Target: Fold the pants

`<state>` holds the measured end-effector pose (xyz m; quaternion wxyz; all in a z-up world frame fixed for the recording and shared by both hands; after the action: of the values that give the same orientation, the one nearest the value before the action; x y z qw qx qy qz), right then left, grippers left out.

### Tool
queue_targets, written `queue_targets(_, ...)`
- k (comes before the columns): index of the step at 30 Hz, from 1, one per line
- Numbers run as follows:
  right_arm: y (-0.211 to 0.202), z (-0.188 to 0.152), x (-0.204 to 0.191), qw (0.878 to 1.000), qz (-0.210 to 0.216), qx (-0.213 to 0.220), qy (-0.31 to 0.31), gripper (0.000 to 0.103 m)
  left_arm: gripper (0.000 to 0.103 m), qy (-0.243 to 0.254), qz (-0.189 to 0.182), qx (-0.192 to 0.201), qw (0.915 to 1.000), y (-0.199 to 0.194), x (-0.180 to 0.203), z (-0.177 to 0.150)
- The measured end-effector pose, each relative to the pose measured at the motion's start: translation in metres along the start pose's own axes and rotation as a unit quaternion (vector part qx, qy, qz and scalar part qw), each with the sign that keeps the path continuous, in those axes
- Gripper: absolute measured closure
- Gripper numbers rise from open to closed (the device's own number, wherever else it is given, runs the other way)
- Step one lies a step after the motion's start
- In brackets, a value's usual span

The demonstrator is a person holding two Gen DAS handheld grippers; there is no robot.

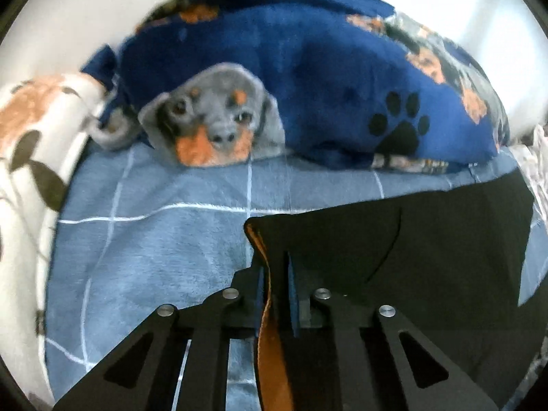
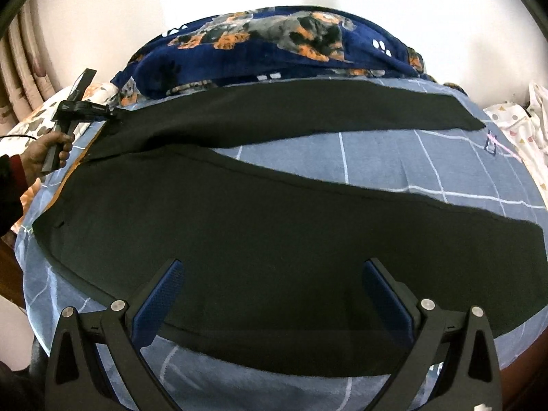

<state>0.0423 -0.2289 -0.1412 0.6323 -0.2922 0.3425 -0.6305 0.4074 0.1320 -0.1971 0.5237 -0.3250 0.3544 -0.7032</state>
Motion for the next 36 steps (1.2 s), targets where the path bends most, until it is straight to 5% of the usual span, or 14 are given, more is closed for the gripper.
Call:
queue_targets(5,-0.007,0.017,-0.005,1.0,0.018,0.018,-0.002,0.0,0.094,-0.03,-0.005,0.059,0.9978,-0.046,0.013,0.001)
queue_targets(10,-0.004,0.066,-0.006,0.986,0.145,0.027,0.084,0.0,0.094,-0.047,-0.035,0.111,0.9921,-0.108,0.03,-0.012)
queue_targets(13,0.011,0.105,-0.007,0.955,0.252,0.011,0.158,0.0,0.094,-0.042,-0.052,0.142,0.9875,-0.148,0.045,-0.033)
queue_targets(15,0.03,0.135,-0.009,0.916,0.33,-0.005,0.227,0.0,0.094,-0.038,-0.058,0.156,0.9854,-0.168,0.055,-0.052)
queue_targets(17,0.044,0.157,-0.017,0.892,0.372,-0.015,0.256,0.0,0.093,-0.035,-0.055,0.163,0.9845,-0.183,0.065,-0.075)
queue_targets(19,0.059,0.18,-0.027,0.882,0.393,-0.027,0.26,0.001,0.093,-0.037,-0.059,0.168,0.9833,-0.195,0.073,-0.092)
queue_targets(22,0.09,0.206,-0.03,0.882,0.384,-0.043,0.272,0.003,0.093,-0.041,-0.058,0.169,0.9831,-0.207,0.083,-0.118)
queue_targets(26,0.145,0.216,-0.021,0.865,0.363,-0.089,0.334,0.018,0.093,-0.067,-0.074,0.155,0.9829,-0.21,0.09,-0.143)
queue_targets(28,0.164,0.212,-0.013,0.859,0.351,-0.102,0.358,0.035,0.092,-0.076,-0.077,0.146,0.9833,-0.208,0.09,-0.151)
queue_targets(29,0.171,0.211,-0.012,0.856,0.35,-0.105,0.365,0.06,0.092,-0.079,-0.073,0.142,0.984,-0.205,0.089,-0.154)
queue_targets(30,0.173,0.209,-0.011,0.86,0.343,-0.108,0.363,0.096,0.092,-0.082,-0.072,0.138,0.9844,-0.203,0.088,-0.155)
queue_targets(36,0.124,0.163,-0.019,0.886,0.323,-0.082,0.323,0.097,0.091,-0.1,-0.048,0.124,0.986,-0.207,0.062,-0.166)
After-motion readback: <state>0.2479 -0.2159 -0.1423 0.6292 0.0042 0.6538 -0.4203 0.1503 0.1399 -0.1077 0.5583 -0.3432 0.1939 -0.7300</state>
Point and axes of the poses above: each gripper's, at about its wrist camera, not at the fingertips, and y roughly the way its jaws point, x to its right, z to its top, the point moved 8 cm from there along y, roughly the way its jaws point
